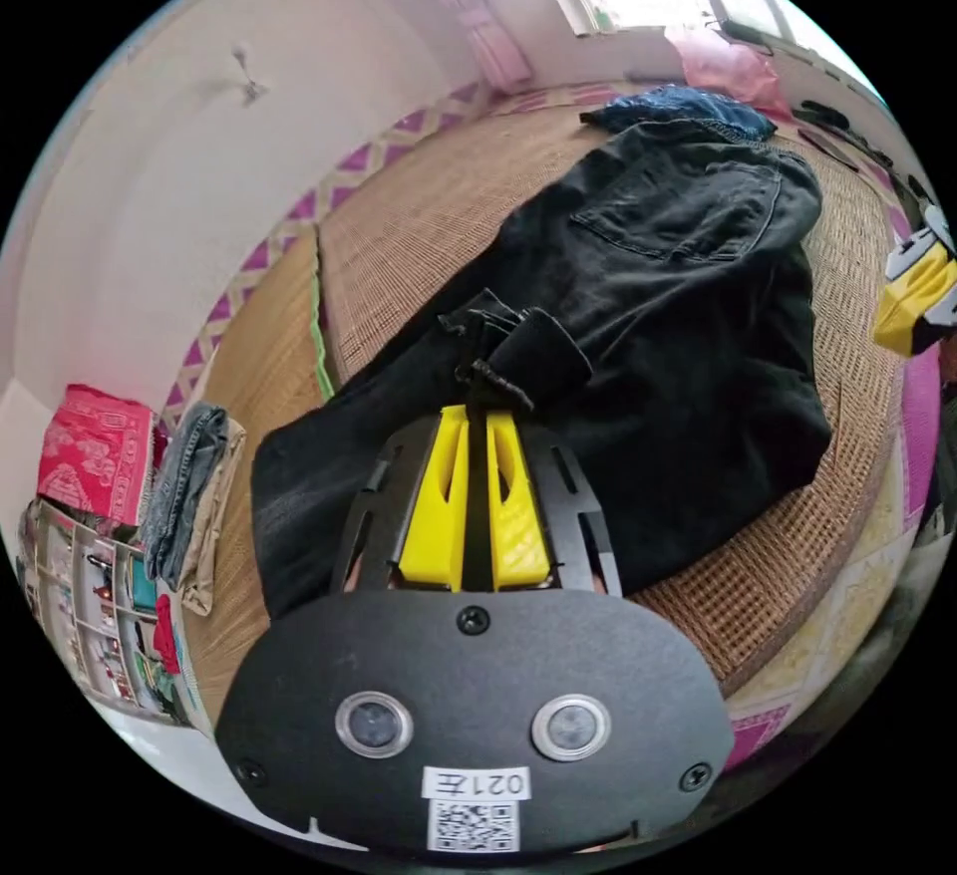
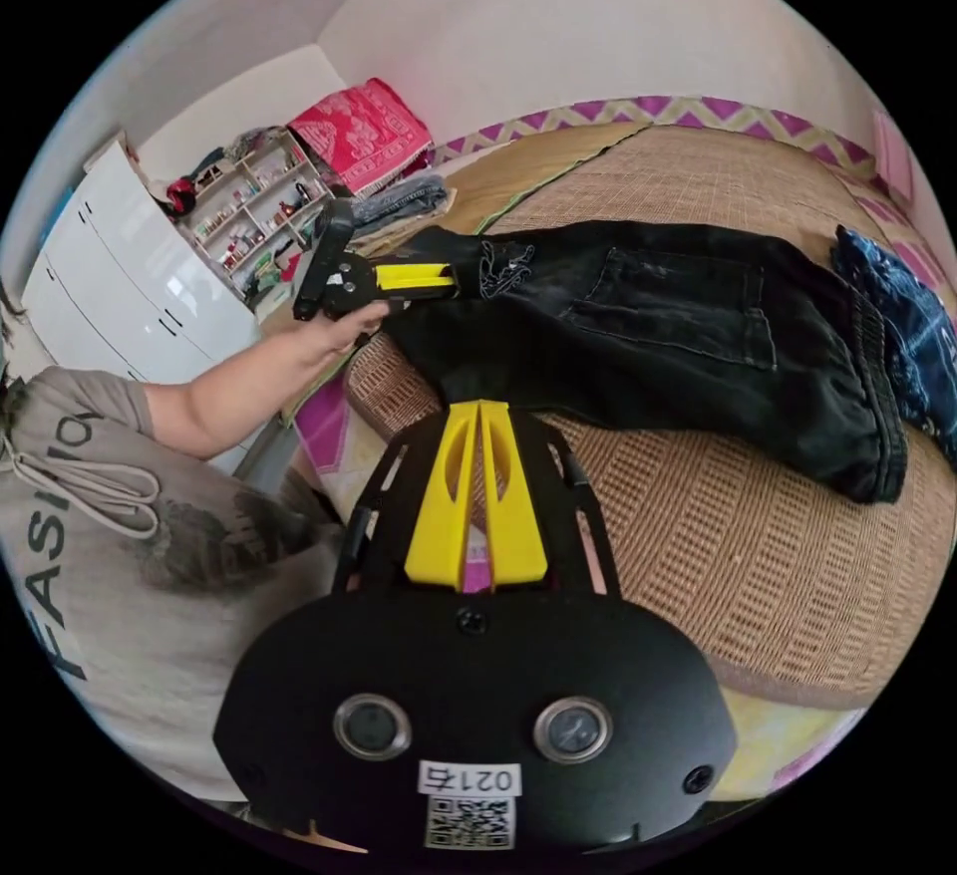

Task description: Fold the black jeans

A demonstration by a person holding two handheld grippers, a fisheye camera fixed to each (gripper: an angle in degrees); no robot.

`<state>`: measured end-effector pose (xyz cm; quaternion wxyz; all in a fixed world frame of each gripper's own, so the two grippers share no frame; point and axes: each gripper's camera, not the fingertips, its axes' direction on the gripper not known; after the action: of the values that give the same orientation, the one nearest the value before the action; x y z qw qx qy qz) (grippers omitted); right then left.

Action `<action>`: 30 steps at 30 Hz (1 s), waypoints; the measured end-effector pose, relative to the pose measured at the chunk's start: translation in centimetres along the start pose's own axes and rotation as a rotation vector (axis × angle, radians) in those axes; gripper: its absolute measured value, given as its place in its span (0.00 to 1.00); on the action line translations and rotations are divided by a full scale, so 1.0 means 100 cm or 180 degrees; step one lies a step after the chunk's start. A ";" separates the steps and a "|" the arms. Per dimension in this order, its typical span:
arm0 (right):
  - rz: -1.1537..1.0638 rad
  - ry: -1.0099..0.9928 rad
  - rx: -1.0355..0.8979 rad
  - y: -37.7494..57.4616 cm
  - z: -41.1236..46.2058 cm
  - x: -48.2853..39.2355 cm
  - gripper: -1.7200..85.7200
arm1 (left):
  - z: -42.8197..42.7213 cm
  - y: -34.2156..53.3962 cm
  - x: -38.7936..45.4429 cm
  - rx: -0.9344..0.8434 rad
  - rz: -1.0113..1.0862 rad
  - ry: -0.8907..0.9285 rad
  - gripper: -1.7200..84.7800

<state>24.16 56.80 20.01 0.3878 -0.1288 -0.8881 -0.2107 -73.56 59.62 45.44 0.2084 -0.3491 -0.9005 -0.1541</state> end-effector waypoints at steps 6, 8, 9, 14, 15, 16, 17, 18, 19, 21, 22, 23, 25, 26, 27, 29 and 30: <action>0.0261 -0.0066 0.0224 0.053 -0.040 0.021 0.01 | -0.036 -0.040 0.003 0.0616 -0.0319 -0.0372 0.03; 0.0297 -0.0101 0.0238 0.065 -0.044 0.027 0.01 | 0.017 -0.058 0.032 -0.0027 0.0179 -0.0095 0.04; 0.0305 -0.0106 0.0229 0.067 -0.045 0.028 0.01 | 0.015 -0.058 0.042 0.0117 0.0254 -0.0316 0.04; 0.0423 -0.0099 0.0230 0.093 -0.060 0.040 0.01 | -0.014 -0.063 0.030 0.0230 0.0615 -0.0178 0.05; 0.0449 -0.0100 0.0244 0.096 -0.062 0.042 0.01 | -0.025 -0.061 0.020 0.0311 0.0709 -0.0035 0.04; 0.0515 -0.0116 0.0276 0.102 -0.068 0.047 0.01 | -0.041 -0.059 0.004 0.0462 0.0727 0.0144 0.03; 0.0583 -0.0143 0.0310 0.107 -0.074 0.053 0.01 | -0.048 -0.058 -0.007 0.0537 0.0702 0.0306 0.02; 0.0615 -0.0154 0.0328 0.110 -0.077 0.055 0.01 | -0.061 -0.057 -0.037 0.0714 0.0538 0.0739 0.02; 0.0672 -0.0167 0.0363 0.115 -0.082 0.060 0.01 | -0.065 -0.058 -0.072 0.0825 0.0194 0.1001 0.01; 0.0720 -0.0158 0.0392 0.121 -0.089 0.063 0.01 | -0.053 -0.063 -0.110 0.0735 -0.0191 0.0922 0.01; 0.0736 -0.0149 0.0400 0.123 -0.092 0.063 0.01 | -0.039 -0.069 -0.123 0.0620 -0.0290 0.0697 0.01; 0.0745 -0.0133 0.0415 0.125 -0.095 0.062 0.01 | -0.030 -0.072 -0.127 0.0569 -0.0319 0.0606 0.01; 0.0748 -0.0121 0.0424 0.127 -0.098 0.059 0.01 | 0.030 -0.084 -0.129 0.0115 -0.0258 0.0842 0.01; 0.0750 -0.0118 0.0429 0.128 -0.100 0.056 0.02 | 0.049 -0.086 -0.125 -0.0072 -0.0197 0.1110 0.01; 0.0753 -0.0110 0.0438 0.129 -0.101 0.055 0.02 | 0.078 -0.083 -0.119 -0.0339 -0.0229 0.1413 0.01; 0.0845 -0.0046 0.0455 0.133 -0.106 0.054 0.02 | 0.077 -0.069 -0.119 -0.0153 -0.0194 0.1337 0.01; 0.0892 -0.0021 0.0467 0.134 -0.107 0.055 0.02 | 0.079 -0.063 -0.124 -0.0142 -0.0214 0.1365 0.01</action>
<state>32.53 63.83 34.32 0.4188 -0.2234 -0.8757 -0.0887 -71.70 51.49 31.77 0.3822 -0.2827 -0.8430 -0.2516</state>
